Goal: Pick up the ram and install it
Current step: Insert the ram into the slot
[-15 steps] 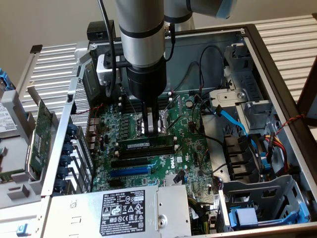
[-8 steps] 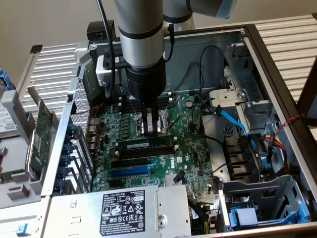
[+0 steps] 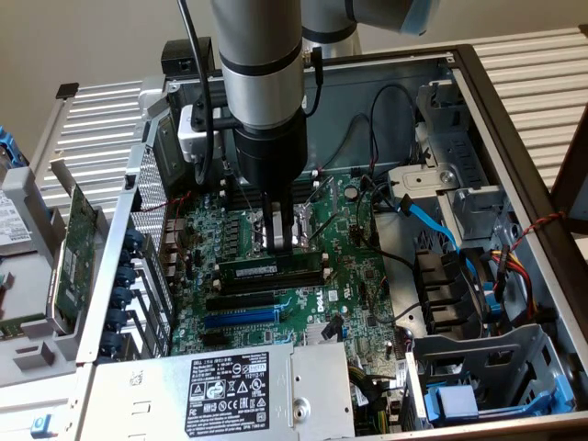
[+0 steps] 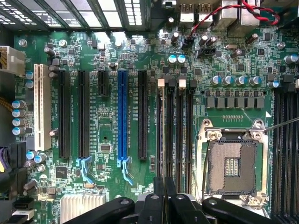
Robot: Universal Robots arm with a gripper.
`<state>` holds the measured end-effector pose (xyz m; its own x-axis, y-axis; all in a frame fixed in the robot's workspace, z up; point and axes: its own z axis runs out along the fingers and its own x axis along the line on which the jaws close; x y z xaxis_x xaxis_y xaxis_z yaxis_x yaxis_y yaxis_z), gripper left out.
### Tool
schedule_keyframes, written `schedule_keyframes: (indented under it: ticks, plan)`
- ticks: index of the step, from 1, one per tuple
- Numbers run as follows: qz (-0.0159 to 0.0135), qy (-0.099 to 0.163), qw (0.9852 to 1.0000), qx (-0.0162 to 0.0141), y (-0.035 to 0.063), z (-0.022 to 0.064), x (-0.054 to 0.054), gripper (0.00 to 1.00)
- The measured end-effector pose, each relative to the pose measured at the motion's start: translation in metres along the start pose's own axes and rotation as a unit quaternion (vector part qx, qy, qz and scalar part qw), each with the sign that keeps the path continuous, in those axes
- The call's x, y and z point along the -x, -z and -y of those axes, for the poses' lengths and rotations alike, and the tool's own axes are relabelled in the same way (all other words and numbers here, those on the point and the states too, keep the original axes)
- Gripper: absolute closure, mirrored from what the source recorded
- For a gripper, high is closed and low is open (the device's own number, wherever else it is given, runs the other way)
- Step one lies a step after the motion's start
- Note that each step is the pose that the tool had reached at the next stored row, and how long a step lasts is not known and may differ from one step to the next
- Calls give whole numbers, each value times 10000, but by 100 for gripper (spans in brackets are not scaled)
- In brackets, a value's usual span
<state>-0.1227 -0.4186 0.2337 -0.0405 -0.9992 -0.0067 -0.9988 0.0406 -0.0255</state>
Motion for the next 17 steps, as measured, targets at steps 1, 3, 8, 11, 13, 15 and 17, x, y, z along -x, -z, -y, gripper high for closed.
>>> schedule_keyframes:
  ticks: [1, 3, 8, 11, 13, 15, 17]
  plan:
    - [0, 0, 10000, -3, -2, 0, 0, 87]
    - [2, 0, 10000, -7, -4, 0, 0, 87]
    - [1, -9, 10000, -8, -5, 0, -6, 87]
    - [0, -22, 10000, -7, -7, 0, -7, 87]
    - [0, -32, 10000, -7, -7, 0, -8, 87]
    - [0, -36, 10000, -8, -11, -1, -8, 87]
    - [0, -38, 10000, -9, -14, -1, -8, 87]
